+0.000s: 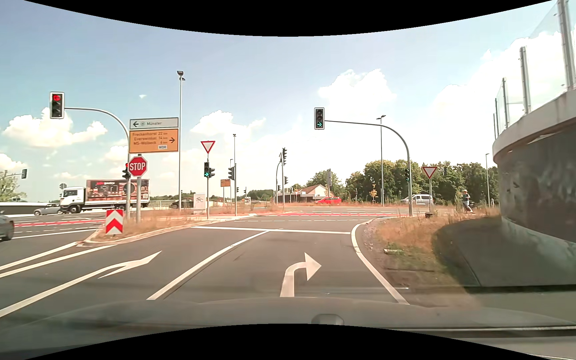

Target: Follow the waypoints while adhering to traffic rules and regulations

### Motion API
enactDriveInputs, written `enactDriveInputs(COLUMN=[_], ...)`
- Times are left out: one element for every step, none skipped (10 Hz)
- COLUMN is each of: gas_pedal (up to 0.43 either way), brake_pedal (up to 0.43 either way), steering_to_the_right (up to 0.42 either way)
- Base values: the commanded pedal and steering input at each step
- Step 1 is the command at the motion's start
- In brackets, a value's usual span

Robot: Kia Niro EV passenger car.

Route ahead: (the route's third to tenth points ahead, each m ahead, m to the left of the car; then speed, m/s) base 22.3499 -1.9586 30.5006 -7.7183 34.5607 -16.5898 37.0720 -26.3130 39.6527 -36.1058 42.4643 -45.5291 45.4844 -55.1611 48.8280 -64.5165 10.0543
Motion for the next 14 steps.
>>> enactDriveInputs(gas_pedal=[0.110, 0.110, 0.110, 0.110, 0.098, 0.087, 0.087, 0.087, 0.087, 0.087, 0.087, 0.087, 0.087, 0.087], brake_pedal=[0.018, 0.018, 0.018, 0.018, 0.018, 0.018, 0.018, 0.018, 0.018, 0.018, 0.018, 0.018, 0.018, 0.018], steering_to_the_right=[0.037, 0.037, 0.039, 0.042, 0.045, 0.051, 0.054, 0.058, 0.064, 0.077, 0.095, 0.110, 0.133, 0.151])
